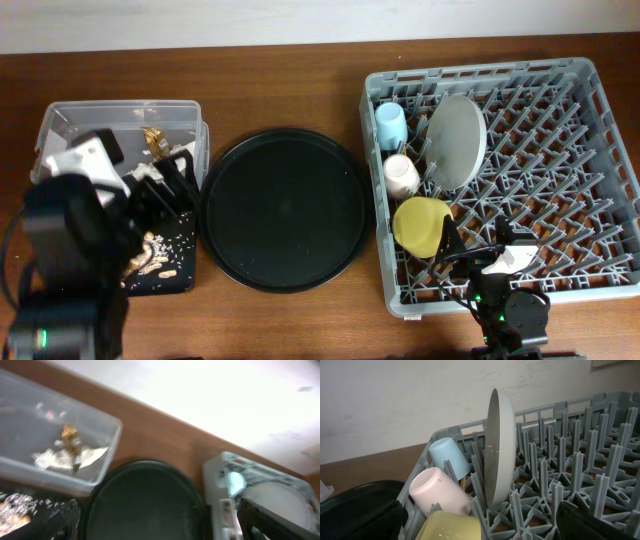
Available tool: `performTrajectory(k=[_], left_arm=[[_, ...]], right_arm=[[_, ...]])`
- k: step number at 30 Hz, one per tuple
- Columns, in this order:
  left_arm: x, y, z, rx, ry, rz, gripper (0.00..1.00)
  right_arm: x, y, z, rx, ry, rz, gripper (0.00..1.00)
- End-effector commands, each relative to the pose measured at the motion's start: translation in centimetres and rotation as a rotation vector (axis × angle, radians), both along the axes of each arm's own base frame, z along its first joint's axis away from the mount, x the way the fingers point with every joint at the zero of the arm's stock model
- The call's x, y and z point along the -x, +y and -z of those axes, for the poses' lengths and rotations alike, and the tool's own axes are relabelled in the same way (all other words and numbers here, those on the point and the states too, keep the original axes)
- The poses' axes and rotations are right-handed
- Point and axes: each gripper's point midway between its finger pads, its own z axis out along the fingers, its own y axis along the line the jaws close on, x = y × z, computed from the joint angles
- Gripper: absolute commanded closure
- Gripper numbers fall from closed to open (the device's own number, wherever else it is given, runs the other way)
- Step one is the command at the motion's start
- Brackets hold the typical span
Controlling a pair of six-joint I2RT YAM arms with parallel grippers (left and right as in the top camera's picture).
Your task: Sort waste into correct bins and load items into the dishwasher rack
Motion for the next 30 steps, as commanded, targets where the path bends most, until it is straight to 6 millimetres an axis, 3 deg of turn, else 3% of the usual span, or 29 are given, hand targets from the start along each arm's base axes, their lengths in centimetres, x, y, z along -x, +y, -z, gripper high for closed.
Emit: performTrajectory(k=[1, 3, 7, 11, 13, 15, 18, 23, 30], left_arm=[[3.0, -0.1, -1.4, -0.072, -0.098, -0.014, 0.01], [4.5, -0.5, -0.7, -0.07, -0.118, 0.006, 0.01], [6.8, -0.5, 3.7, -0.071, -0.098, 0.013, 0.01], [7.6, -0.4, 8.6, -0.073, -0.068, 0.01, 0.01], [6.9, -0.3, 10.1, -0.076, -0.108, -0.001, 0.01], [5.4, -0.4, 10.4, -0.069, -0.215, -0.001, 0.01], [3.9, -0.9, 9.2, -0.053, -0.412, 0.011, 0.01], [3.6, -1.0, 8.1, -0.041, -0.651, 0.01, 0.01], [3.0, -0.5, 14.0, -0.048, -0.61, -0.019, 0.01]], right_arm=[[0.0, -0.1, 0.2, 0.002, 0.003, 0.005, 0.02], [0.0, -0.1, 0.2, 0.002, 0.003, 0.005, 0.02], [0.0, -0.1, 0.2, 0.002, 0.003, 0.005, 0.02], [0.0, -0.1, 0.2, 0.002, 0.003, 0.005, 0.01], [0.0, -0.1, 0.2, 0.003, 0.003, 0.005, 0.02], [0.0, -0.1, 0.2, 0.003, 0.003, 0.005, 0.02], [0.0, -0.1, 0.2, 0.002, 0.003, 0.005, 0.02], [0.0, -0.1, 0.2, 0.002, 0.003, 0.005, 0.02], [0.0, -0.1, 0.2, 0.002, 0.003, 0.005, 0.02]])
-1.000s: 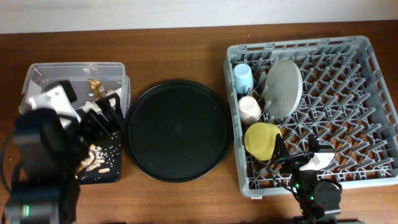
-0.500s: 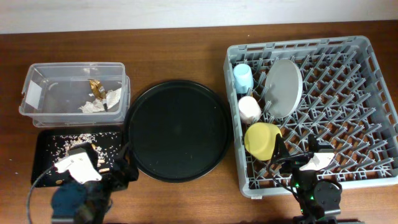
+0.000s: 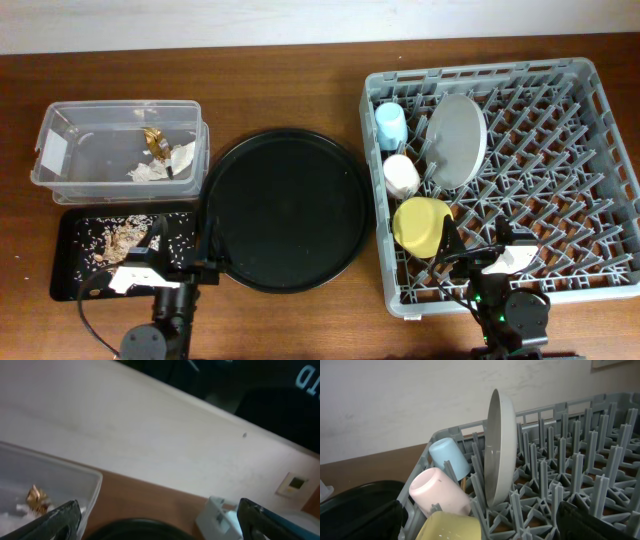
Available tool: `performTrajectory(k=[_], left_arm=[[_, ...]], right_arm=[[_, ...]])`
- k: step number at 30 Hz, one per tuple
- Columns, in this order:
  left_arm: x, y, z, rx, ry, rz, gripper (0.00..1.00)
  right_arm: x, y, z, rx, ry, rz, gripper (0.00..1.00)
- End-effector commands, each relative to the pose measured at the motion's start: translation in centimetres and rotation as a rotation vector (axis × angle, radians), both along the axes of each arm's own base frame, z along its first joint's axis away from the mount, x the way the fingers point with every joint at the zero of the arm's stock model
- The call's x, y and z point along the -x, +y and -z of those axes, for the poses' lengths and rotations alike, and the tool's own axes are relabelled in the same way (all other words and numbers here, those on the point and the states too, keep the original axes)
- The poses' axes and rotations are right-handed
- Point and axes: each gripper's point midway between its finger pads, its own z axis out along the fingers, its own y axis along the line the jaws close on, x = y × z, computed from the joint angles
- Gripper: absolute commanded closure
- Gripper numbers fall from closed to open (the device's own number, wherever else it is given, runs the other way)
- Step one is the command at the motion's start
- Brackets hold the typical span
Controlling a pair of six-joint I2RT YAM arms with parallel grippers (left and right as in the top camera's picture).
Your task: Sort waste into correct bins and load items into the dishwasher rack
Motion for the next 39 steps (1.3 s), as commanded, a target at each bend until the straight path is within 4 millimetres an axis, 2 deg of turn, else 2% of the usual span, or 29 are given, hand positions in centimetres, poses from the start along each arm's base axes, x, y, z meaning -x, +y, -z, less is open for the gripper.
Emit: performTrajectory(k=[1, 4, 5, 10, 39], left_arm=[[-0.4, 0.4, 4.0, -0.014, 0.077, -0.029, 0.01], [-0.5, 0.9, 7.5, -0.053, 0.217, -0.057, 0.01], [-0.4, 0.9, 7.8, -0.122, 0.225, -0.056, 0.01], [-0.4, 0.7, 7.8, -0.327, 0.206, -0.057, 0.0], [-0.4, 0.7, 7.8, -0.333, 0.206, -0.057, 0.01]], right_arm=[[0.0, -0.2, 0.3, 0.0, 0.006, 0.006, 0.02], [0.0, -0.2, 0.3, 0.0, 0.006, 0.006, 0.02], [0.0, -0.2, 0.3, 0.0, 0.006, 0.006, 0.02], [0.0, -0.2, 0.3, 0.0, 0.006, 0.006, 0.02], [0.0, -0.2, 0.3, 0.0, 0.006, 0.006, 0.02]])
